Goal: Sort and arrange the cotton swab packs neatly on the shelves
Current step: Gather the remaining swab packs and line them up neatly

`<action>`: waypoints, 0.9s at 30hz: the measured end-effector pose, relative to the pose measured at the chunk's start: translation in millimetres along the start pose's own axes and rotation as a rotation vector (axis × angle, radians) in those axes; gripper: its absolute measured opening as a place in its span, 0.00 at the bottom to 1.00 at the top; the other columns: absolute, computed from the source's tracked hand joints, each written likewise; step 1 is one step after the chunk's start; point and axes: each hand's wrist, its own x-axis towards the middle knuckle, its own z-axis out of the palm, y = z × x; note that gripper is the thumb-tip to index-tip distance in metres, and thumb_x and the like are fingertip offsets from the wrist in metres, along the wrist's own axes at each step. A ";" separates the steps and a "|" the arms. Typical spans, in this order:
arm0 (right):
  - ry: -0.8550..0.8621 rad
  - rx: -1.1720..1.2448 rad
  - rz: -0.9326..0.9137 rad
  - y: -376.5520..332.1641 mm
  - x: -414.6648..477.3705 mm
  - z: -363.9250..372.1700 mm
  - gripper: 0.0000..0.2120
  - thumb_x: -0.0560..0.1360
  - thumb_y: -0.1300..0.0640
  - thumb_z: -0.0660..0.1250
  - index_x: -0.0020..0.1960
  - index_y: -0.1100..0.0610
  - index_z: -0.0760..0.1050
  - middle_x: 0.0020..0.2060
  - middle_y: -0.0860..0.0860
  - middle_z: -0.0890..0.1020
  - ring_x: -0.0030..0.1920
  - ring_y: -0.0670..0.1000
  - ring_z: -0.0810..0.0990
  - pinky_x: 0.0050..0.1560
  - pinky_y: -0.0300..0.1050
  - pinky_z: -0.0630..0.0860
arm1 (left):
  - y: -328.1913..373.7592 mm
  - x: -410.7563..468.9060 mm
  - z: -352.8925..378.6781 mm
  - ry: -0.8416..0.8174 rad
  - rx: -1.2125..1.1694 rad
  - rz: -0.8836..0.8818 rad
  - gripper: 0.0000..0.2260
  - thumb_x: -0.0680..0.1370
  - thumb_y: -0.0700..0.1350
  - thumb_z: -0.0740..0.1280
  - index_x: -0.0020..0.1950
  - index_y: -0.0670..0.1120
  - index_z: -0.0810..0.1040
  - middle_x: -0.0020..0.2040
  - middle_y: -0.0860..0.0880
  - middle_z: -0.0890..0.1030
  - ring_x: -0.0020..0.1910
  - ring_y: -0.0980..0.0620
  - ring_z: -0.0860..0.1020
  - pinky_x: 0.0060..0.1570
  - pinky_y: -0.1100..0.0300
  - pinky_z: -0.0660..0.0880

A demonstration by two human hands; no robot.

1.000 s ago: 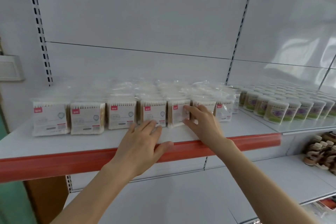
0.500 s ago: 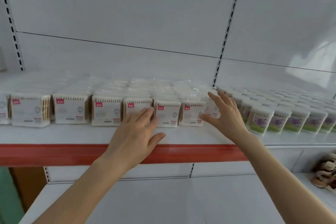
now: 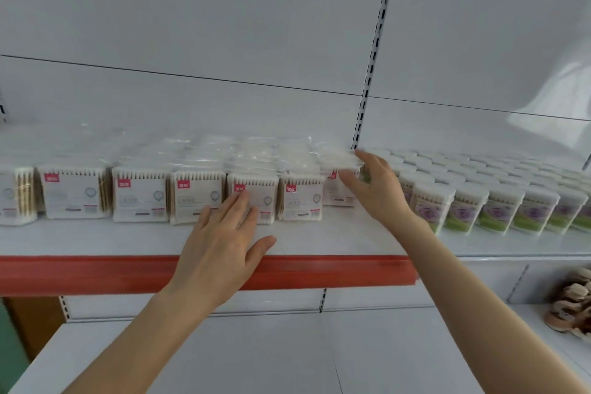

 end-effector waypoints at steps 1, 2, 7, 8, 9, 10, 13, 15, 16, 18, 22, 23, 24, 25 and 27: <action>-0.034 0.004 0.041 3.3 5.1 -1.7 0.31 0.76 0.45 0.62 0.74 0.56 0.59 0.71 0.55 0.64 0.69 0.55 0.64 0.69 0.54 0.63 | 0.3 0.2 1.5 0.000 0.008 0.013 0.34 0.80 0.60 0.42 0.57 0.40 0.80 0.62 0.40 0.78 0.60 0.42 0.77 0.54 0.41 0.73; -0.087 0.006 0.076 6.0 9.2 -1.7 0.32 0.76 0.44 0.62 0.74 0.55 0.57 0.71 0.56 0.63 0.69 0.56 0.64 0.69 0.54 0.63 | 0.2 0.2 2.3 -0.006 0.018 0.026 0.33 0.80 0.61 0.43 0.58 0.41 0.80 0.62 0.40 0.78 0.61 0.42 0.77 0.54 0.42 0.72; -0.242 0.057 0.132 9.4 16.1 11.8 0.32 0.77 0.43 0.59 0.75 0.57 0.53 0.74 0.56 0.58 0.73 0.55 0.59 0.69 0.48 0.59 | -1.6 -1.5 3.2 -0.088 0.018 0.075 0.32 0.80 0.62 0.43 0.60 0.44 0.80 0.62 0.42 0.78 0.61 0.45 0.77 0.57 0.45 0.70; -0.240 0.060 0.133 9.7 16.3 13.8 0.32 0.78 0.44 0.58 0.75 0.57 0.53 0.74 0.55 0.59 0.73 0.55 0.59 0.69 0.49 0.59 | -2.3 -2.1 2.2 -0.097 0.007 0.076 0.33 0.80 0.62 0.42 0.60 0.44 0.79 0.63 0.43 0.77 0.62 0.45 0.76 0.58 0.46 0.68; -0.237 0.057 0.133 9.9 16.4 15.0 0.32 0.78 0.45 0.59 0.75 0.57 0.52 0.73 0.56 0.59 0.72 0.55 0.61 0.68 0.49 0.60 | -1.8 -2.6 -0.2 -0.109 -0.013 0.070 0.34 0.79 0.63 0.40 0.63 0.44 0.77 0.65 0.43 0.75 0.65 0.46 0.74 0.62 0.47 0.64; -0.235 0.052 0.130 10.2 16.5 15.7 0.32 0.78 0.46 0.60 0.75 0.56 0.52 0.73 0.56 0.60 0.70 0.55 0.64 0.67 0.48 0.62 | -1.2 -2.7 -2.6 -0.119 -0.034 0.065 0.37 0.77 0.65 0.36 0.68 0.45 0.72 0.70 0.44 0.69 0.70 0.47 0.68 0.66 0.48 0.57; -0.224 0.018 0.119 9.7 17.5 16.3 0.34 0.75 0.53 0.66 0.75 0.55 0.52 0.70 0.57 0.63 0.54 0.51 0.70 0.55 0.43 0.65 | -2.1 -4.7 -0.7 -0.100 -0.064 0.047 0.47 0.65 0.69 0.23 0.77 0.50 0.53 0.77 0.50 0.49 0.76 0.54 0.46 0.69 0.55 0.37; -0.211 0.005 0.119 9.0 20.5 17.1 0.35 0.74 0.56 0.68 0.75 0.54 0.54 0.67 0.58 0.65 0.50 0.50 0.69 0.52 0.44 0.66 | -2.5 -4.7 -1.7 -0.130 -0.047 0.043 0.50 0.61 0.69 0.19 0.77 0.51 0.49 0.78 0.51 0.45 0.76 0.55 0.42 0.68 0.57 0.35; -0.208 0.005 0.125 8.3 22.4 17.2 0.35 0.74 0.57 0.69 0.74 0.55 0.55 0.66 0.58 0.66 0.49 0.51 0.69 0.51 0.44 0.67 | -2.4 -4.8 -1.8 -0.134 -0.052 0.043 0.51 0.60 0.69 0.18 0.77 0.51 0.48 0.78 0.52 0.45 0.76 0.55 0.42 0.68 0.57 0.35; -0.210 -0.003 0.133 7.2 25.3 17.1 0.34 0.73 0.58 0.69 0.74 0.56 0.56 0.64 0.59 0.67 0.48 0.51 0.70 0.51 0.44 0.67 | -2.8 -4.7 -1.2 -0.129 -0.068 0.044 0.52 0.59 0.69 0.18 0.77 0.51 0.47 0.78 0.52 0.44 0.76 0.56 0.41 0.68 0.57 0.34; -0.202 0.001 0.131 8.2 25.4 18.4 0.33 0.74 0.59 0.69 0.74 0.57 0.57 0.65 0.59 0.68 0.50 0.52 0.70 0.52 0.42 0.65 | -2.4 -4.0 -1.5 -0.139 -0.085 0.052 0.55 0.56 0.69 0.15 0.77 0.52 0.48 0.78 0.52 0.44 0.76 0.56 0.41 0.68 0.57 0.35; -0.203 -0.002 0.127 8.6 25.0 18.6 0.33 0.74 0.59 0.69 0.74 0.57 0.56 0.65 0.59 0.68 0.51 0.52 0.70 0.52 0.42 0.65 | -2.0 -3.9 -1.9 -0.139 -0.085 0.052 0.55 0.56 0.69 0.15 0.77 0.52 0.48 0.78 0.52 0.44 0.76 0.56 0.41 0.68 0.58 0.35; -0.207 -0.006 0.125 9.3 24.9 18.7 0.34 0.74 0.59 0.68 0.74 0.56 0.55 0.66 0.59 0.68 0.53 0.53 0.71 0.52 0.42 0.65 | -1.2 -3.9 -2.2 -0.144 -0.084 0.050 0.55 0.56 0.69 0.15 0.77 0.52 0.48 0.78 0.52 0.45 0.76 0.56 0.42 0.68 0.58 0.35; -0.211 -0.007 0.126 9.7 24.5 18.3 0.35 0.74 0.59 0.68 0.75 0.56 0.53 0.67 0.58 0.67 0.56 0.55 0.71 0.53 0.43 0.64 | -0.8 -4.3 -3.8 -0.147 -0.084 0.053 0.55 0.56 0.69 0.15 0.77 0.52 0.48 0.78 0.52 0.45 0.76 0.56 0.42 0.68 0.58 0.35; -0.199 0.009 0.140 10.3 23.8 15.5 0.35 0.75 0.59 0.67 0.75 0.56 0.52 0.68 0.58 0.67 0.62 0.57 0.70 0.55 0.44 0.65 | -0.6 -5.3 -5.4 -0.154 -0.089 0.050 0.53 0.59 0.69 0.17 0.77 0.51 0.51 0.78 0.51 0.48 0.76 0.54 0.45 0.68 0.57 0.37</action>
